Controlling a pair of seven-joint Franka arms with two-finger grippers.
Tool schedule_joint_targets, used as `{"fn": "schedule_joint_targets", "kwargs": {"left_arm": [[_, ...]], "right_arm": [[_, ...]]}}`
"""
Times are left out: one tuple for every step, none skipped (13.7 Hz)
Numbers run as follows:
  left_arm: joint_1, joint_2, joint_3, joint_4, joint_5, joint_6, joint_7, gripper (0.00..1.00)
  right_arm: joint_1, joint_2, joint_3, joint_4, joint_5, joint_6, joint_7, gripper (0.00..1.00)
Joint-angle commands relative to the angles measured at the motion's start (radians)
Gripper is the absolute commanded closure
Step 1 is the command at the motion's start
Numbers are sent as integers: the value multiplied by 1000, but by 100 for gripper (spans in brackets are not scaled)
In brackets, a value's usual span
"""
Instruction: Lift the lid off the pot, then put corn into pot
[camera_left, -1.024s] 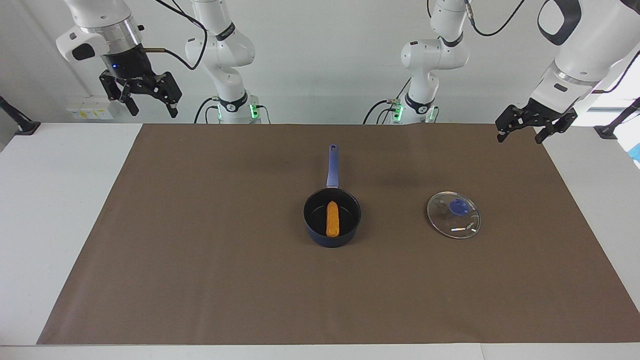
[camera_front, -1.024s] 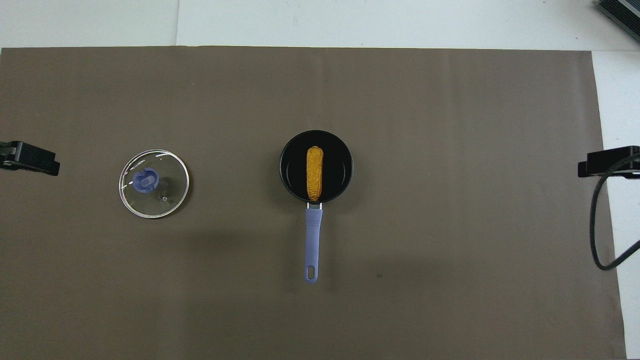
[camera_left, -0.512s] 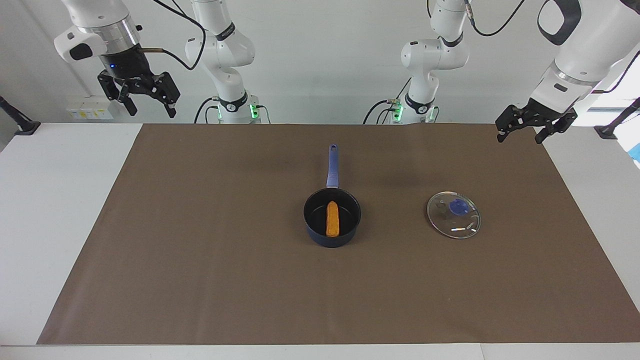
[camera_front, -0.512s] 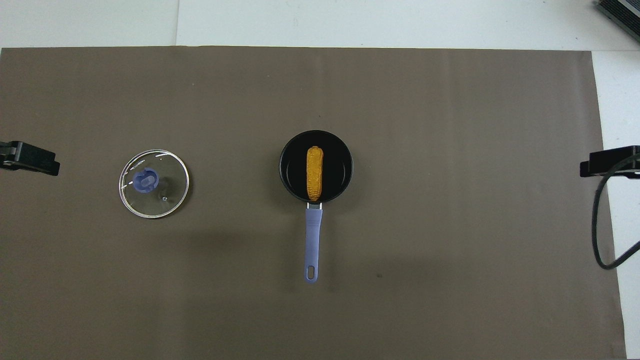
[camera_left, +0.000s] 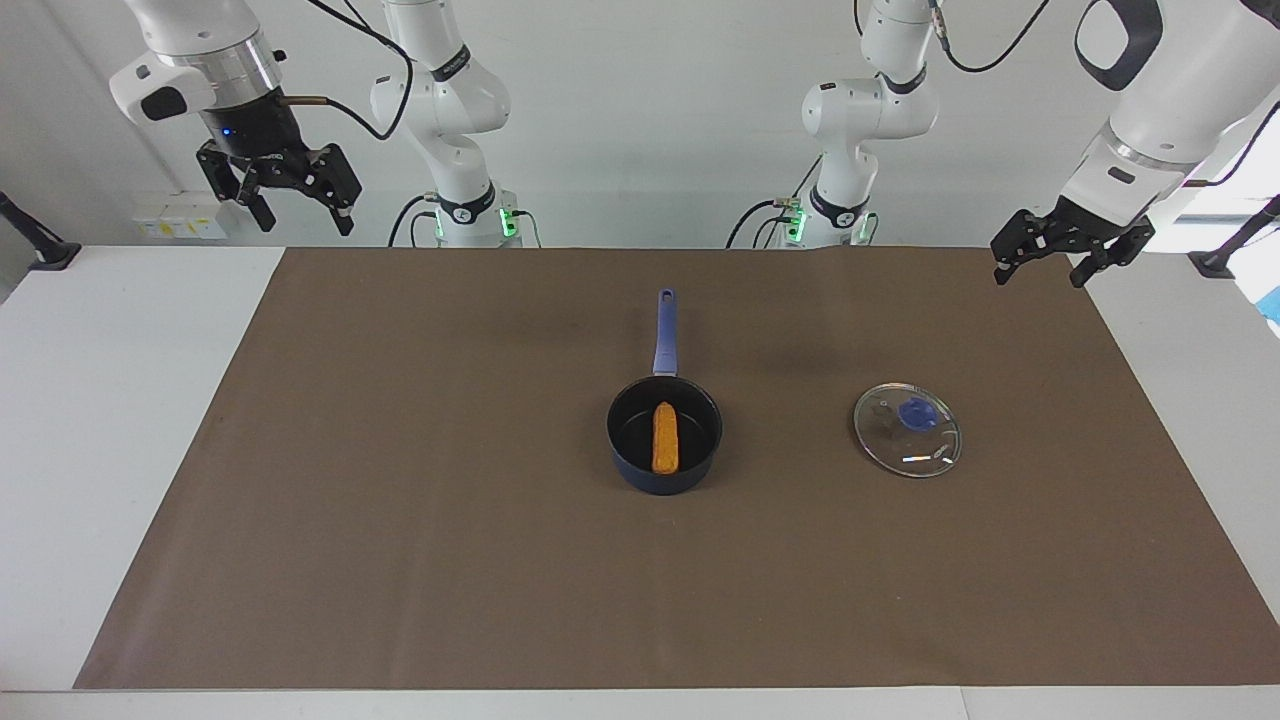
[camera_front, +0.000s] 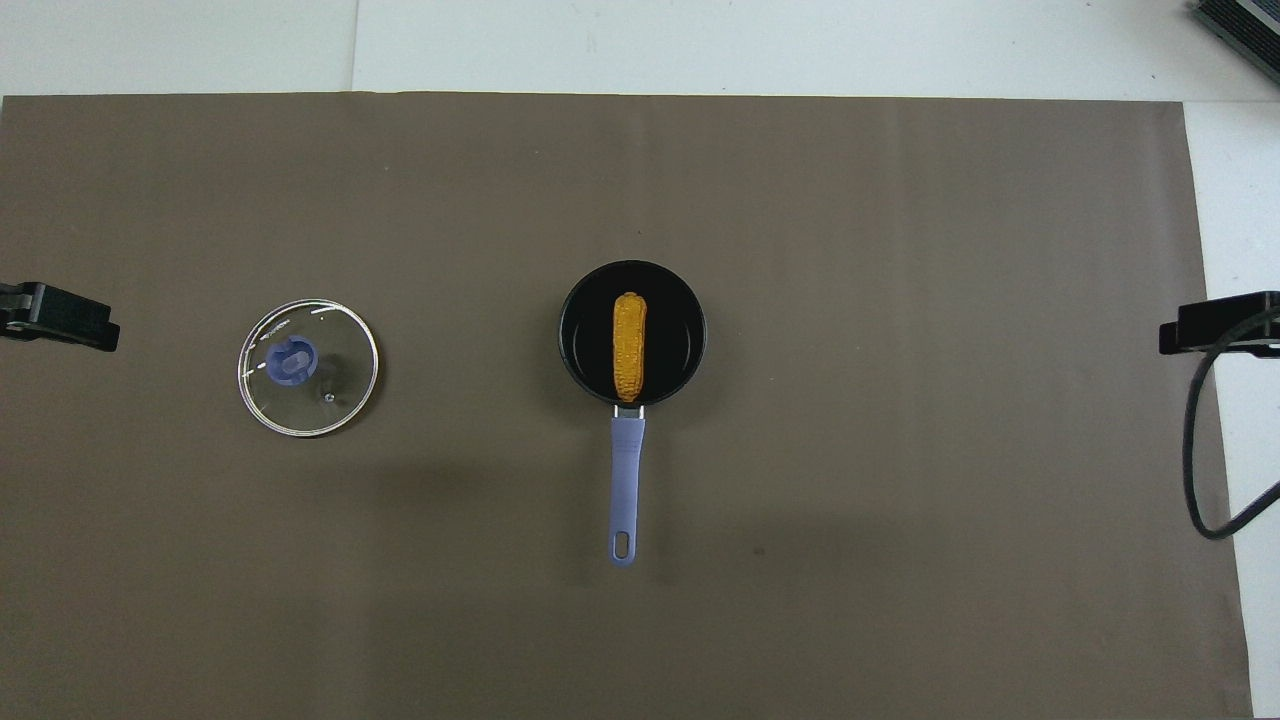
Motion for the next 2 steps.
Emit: {"fn": "schedule_joint_targets", "kwargs": {"left_arm": [[2,-10,0,-1,7,1,4,0],[2,-10,0,-1,7,1,4,0]], "right_arm": [[-11,-12,4,-13,10,-4,-25,0],[-12,-14,4,-15,9,-5,-26,0]]}}
